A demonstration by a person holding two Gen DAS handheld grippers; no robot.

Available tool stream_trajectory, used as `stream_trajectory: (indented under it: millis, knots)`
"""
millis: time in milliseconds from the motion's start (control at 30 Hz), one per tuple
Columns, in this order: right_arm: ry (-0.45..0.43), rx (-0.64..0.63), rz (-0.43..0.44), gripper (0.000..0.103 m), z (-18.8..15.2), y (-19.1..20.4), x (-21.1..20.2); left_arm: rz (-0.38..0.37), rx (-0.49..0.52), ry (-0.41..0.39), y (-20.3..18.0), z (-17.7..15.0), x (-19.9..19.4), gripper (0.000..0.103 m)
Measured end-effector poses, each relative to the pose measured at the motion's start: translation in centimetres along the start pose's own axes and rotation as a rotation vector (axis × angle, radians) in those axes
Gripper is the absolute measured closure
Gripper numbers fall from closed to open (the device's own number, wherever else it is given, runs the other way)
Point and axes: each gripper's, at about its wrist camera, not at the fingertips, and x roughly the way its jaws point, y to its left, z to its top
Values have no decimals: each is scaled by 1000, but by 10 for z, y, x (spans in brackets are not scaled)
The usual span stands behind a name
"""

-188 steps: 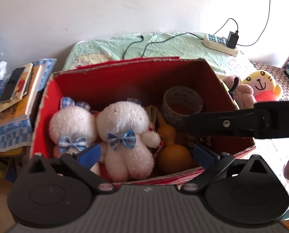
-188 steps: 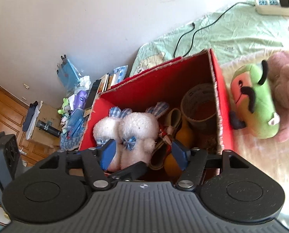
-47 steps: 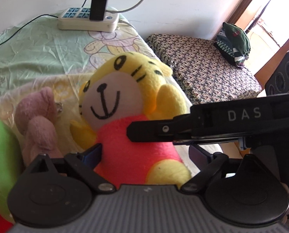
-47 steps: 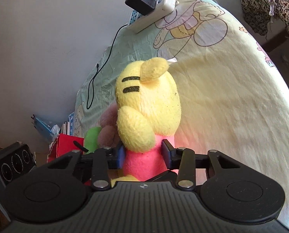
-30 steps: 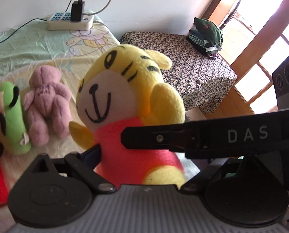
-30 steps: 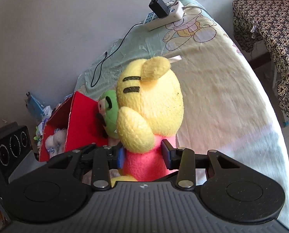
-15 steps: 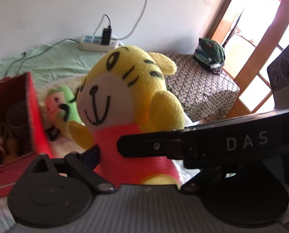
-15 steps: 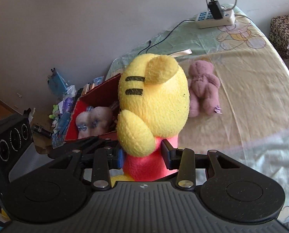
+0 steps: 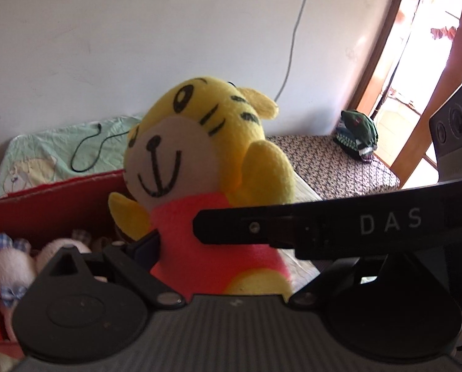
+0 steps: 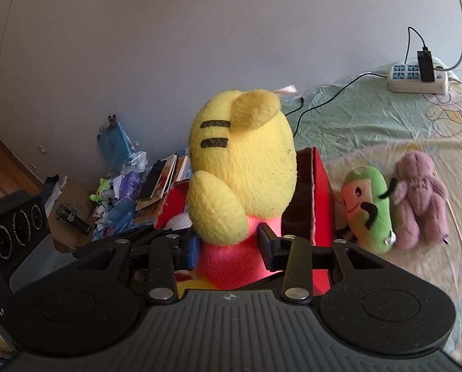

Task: Organize objects
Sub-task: 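Lift the tiger plush with the right gripper and carry it toward the red box, then lower the tiger plush into the red box with the right gripper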

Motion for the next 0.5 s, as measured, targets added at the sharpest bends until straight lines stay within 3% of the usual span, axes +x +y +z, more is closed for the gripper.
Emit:
stream_trajectory:
  millis: [233,500]
  knots:
    - [96,-40,-76,63,8,-2,50,-24,-87,26,48,-4,35,10]
    - [210,-81,-162,64,6,-2,87,-26,-143,112,73,-26,63,11]
